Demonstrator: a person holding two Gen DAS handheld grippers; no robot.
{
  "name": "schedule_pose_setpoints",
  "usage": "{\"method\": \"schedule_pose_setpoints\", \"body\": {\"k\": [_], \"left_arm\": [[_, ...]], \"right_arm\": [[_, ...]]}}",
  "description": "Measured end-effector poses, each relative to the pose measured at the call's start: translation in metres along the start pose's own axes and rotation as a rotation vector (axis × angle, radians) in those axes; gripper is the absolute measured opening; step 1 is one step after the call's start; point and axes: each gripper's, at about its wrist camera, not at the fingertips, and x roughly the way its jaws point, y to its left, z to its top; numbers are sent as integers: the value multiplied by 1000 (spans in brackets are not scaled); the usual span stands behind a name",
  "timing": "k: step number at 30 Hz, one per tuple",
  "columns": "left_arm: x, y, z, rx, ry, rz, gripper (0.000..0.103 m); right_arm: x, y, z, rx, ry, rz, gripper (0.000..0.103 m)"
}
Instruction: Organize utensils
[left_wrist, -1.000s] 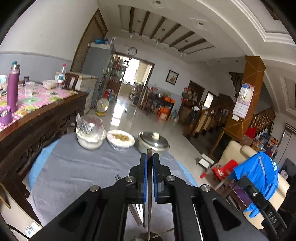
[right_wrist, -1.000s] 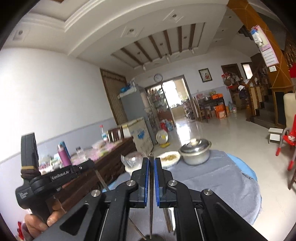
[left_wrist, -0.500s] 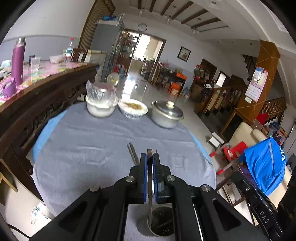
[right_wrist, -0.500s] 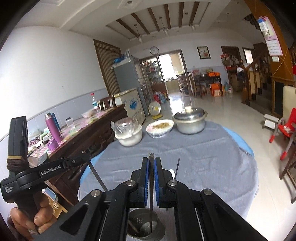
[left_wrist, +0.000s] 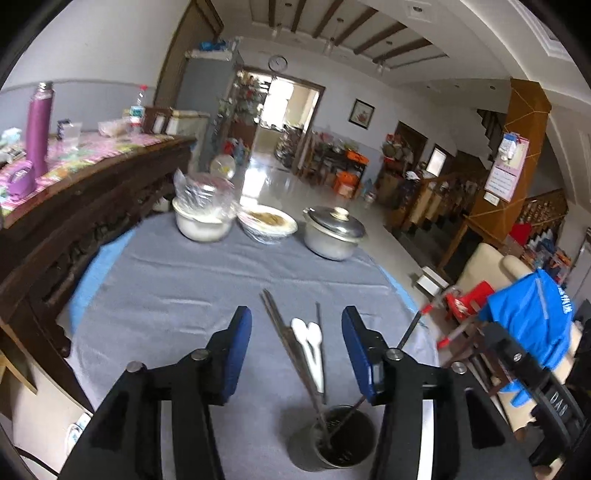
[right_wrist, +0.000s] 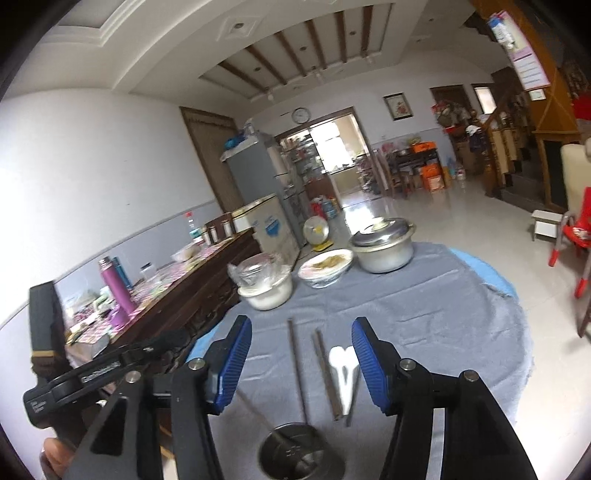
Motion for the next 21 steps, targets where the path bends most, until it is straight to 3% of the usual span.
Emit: {"method": "schedule_pose_setpoints", "body": {"k": [5,13,21], "left_arm": [[4,16,-10,-10,17,69,65],[21,48,-33,-64,104,151,67],[38,59,-54,-46,181,260,67]], "right_arm": [[6,-25,-2,74,31,-40,60],[17,-68,-15,181,96,-99,60],[32,-94,-32,263,180,-119,60]]}}
